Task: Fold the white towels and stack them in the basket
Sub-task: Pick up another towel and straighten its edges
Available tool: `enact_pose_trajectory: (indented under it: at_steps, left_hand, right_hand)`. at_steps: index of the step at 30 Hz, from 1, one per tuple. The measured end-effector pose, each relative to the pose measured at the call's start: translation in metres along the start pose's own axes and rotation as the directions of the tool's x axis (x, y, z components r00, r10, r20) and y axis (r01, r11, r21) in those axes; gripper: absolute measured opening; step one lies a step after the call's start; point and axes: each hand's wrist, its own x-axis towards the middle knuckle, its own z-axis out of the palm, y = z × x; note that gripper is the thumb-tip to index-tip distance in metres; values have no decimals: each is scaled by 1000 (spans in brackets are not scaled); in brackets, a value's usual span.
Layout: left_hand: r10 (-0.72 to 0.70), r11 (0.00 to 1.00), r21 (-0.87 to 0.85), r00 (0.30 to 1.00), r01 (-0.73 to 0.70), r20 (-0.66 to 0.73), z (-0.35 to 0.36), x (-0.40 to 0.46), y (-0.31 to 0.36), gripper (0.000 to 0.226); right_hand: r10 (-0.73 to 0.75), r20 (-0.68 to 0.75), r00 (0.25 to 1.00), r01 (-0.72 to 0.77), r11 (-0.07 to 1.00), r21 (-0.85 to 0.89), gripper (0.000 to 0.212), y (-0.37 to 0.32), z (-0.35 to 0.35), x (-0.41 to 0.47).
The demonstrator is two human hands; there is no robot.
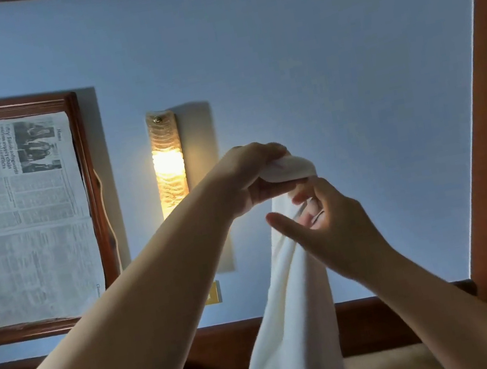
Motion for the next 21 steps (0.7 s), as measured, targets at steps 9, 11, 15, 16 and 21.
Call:
enact_pose_trajectory:
  at_steps: [9,11,15,16,21]
  left_hand:
    - [136,975,177,991,-135,7,11,-5,7,30]
    - [304,812,531,952,-241,-35,3,-5,8,28]
    - [421,310,948,904,-71,-70,-6,1,-2,48]
    - [428,315,945,902,-91,-56,-7,2,-7,58]
    - [457,480,723,845,-497,277,23,0,-8,71]
  right_hand:
    - [283,-320,904,-246,957,152,23,19,-2,13]
    - [295,-287,911,-255,952,169,13,27,-11,23]
    - [196,-127,972,-155,949,276,20,24,-43,45]
    - [163,-85,983,-136,956,259,25,20,-51,52]
    - [102,134,986,-134,958,253,26,0,-93,87]
